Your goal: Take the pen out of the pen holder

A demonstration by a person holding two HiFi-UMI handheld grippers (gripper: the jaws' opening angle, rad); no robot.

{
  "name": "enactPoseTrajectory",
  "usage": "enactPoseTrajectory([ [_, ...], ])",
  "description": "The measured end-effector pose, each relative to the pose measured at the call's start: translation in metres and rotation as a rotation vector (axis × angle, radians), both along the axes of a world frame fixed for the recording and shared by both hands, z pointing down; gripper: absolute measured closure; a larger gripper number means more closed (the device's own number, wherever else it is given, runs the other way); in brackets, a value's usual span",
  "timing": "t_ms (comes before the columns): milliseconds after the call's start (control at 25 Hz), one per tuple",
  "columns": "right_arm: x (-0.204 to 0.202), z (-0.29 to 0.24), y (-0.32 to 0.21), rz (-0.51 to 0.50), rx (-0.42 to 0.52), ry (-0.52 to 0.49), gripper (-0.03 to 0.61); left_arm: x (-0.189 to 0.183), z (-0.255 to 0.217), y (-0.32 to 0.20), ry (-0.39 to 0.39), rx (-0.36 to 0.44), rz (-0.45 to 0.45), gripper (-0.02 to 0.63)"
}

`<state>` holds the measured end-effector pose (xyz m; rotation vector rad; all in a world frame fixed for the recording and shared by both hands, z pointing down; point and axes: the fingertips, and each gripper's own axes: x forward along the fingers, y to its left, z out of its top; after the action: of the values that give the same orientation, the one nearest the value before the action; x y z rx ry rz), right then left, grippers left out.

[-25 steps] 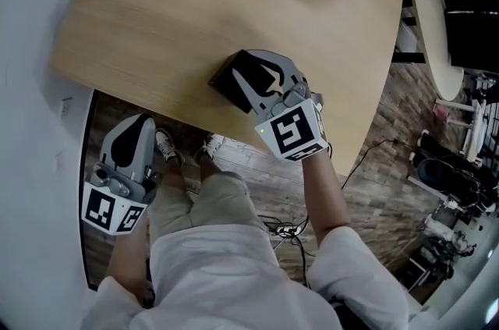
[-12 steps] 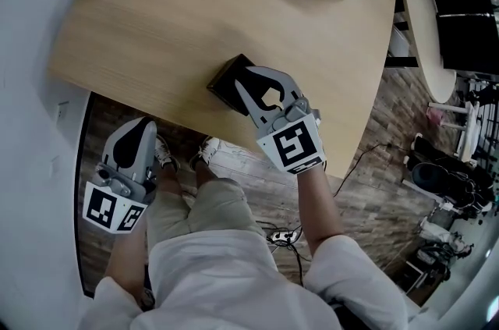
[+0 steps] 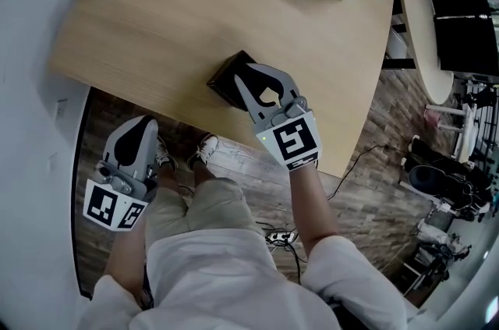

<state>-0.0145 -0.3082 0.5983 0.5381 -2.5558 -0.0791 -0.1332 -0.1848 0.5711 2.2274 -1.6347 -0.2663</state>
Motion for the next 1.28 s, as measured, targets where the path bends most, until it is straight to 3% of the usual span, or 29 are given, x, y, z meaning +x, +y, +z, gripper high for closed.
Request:
enactPoseTrajectory([
  [400, 0.014, -0.042, 0.002, 0.073, 0.000, -0.067, 0.518, 0.009, -0.047, -0.004, -0.044, 0.071, 0.022, 0.599],
  [720, 0.041, -0.089, 0.019, 0.190, -0.102, -0.273, 0.518, 0.032, -0.098, -0.007, -0.084, 0.144, 0.076, 0.598],
  [1280, 0.076, -0.155, 0.041, 0.342, -0.016, -0.333, 0.518, 0.019, -0.181, 0.015, -0.172, 0.275, 0.121, 0.600],
])
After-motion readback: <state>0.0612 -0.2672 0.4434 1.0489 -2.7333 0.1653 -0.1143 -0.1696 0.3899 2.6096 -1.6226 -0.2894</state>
